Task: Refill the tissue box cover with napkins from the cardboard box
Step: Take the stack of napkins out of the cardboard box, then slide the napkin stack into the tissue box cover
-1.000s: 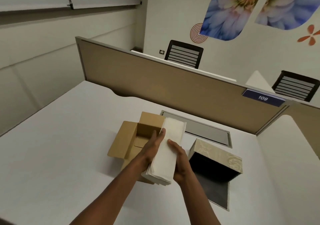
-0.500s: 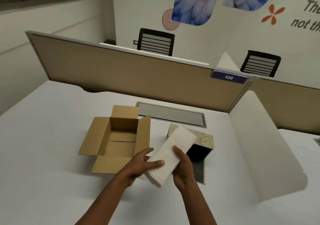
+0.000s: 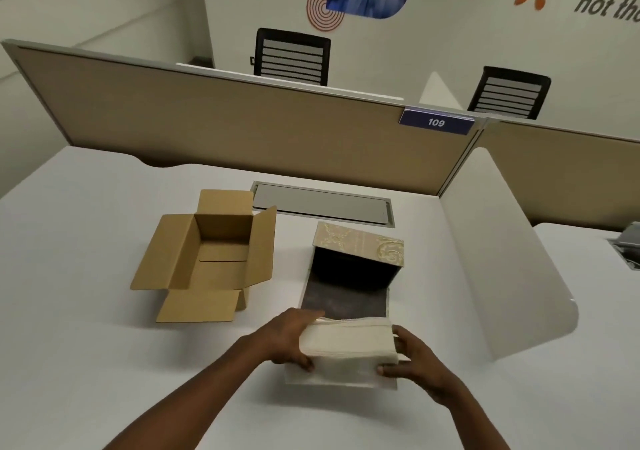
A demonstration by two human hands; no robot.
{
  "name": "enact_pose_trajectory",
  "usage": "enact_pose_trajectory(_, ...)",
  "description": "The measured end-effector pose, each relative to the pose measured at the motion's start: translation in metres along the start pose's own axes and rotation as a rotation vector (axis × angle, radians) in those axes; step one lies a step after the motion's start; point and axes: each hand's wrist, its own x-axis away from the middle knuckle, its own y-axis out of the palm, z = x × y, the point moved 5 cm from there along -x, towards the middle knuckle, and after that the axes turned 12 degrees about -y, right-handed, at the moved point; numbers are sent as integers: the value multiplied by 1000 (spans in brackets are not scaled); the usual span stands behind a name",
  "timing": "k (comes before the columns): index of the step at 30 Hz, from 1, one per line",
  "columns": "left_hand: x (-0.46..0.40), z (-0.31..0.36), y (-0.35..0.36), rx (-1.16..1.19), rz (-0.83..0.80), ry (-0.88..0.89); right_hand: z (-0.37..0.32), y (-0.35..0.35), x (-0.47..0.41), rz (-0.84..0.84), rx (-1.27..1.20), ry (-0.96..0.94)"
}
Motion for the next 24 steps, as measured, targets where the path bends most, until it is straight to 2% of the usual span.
enact_pose_trajectory(4,-2,-4,36,-147,67,100,23,3,9,24,435,-51)
enact_pose_trajectory(8,-3,-8,50,-228,173,185,38,9,14,52,554,-84)
enact_pose_trajectory(12,-3,-13,49,-270,193,190,20,2,18,10,628,-141)
enact_pose_trajectory(15,-5,-10,48,-303,197,197,-9,6,11,-7,838,-260)
enact_pose_trajectory(18,-8,-9,50,-335,206,206,-26,30,-3,-120,1074,-357)
enact_pose_trajectory(21,-9,-11,49,-338,192,198,-18,52,-17,-281,1249,-274)
enact_pose_trajectory(24,-8,-17,47,-300,183,167,-5,54,-17,-299,1305,-218)
